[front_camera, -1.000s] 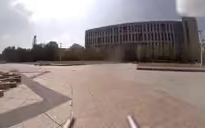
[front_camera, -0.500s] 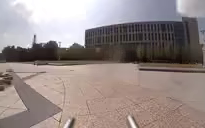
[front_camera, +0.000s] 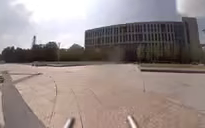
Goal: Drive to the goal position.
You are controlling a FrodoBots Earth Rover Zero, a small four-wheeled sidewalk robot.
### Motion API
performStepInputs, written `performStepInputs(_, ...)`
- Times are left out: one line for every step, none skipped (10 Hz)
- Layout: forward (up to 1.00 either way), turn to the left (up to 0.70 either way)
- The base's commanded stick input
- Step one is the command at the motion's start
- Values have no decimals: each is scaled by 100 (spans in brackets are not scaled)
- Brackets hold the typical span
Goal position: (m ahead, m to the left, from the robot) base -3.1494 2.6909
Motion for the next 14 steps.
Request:
performStepInputs(0, 70)
performStepInputs(0, 70)
performStepInputs(0, 70)
performStepInputs(0, 70)
performStepInputs(0, 70)
performStepInputs(0, 70)
performStepInputs(0, 70)
performStepInputs(0, 70)
performStepInputs(0, 70)
performStepInputs(0, 70)
performStepInputs(0, 70)
performStepInputs(0, 70)
performStepInputs(0, 70)
performStepInputs(0, 70)
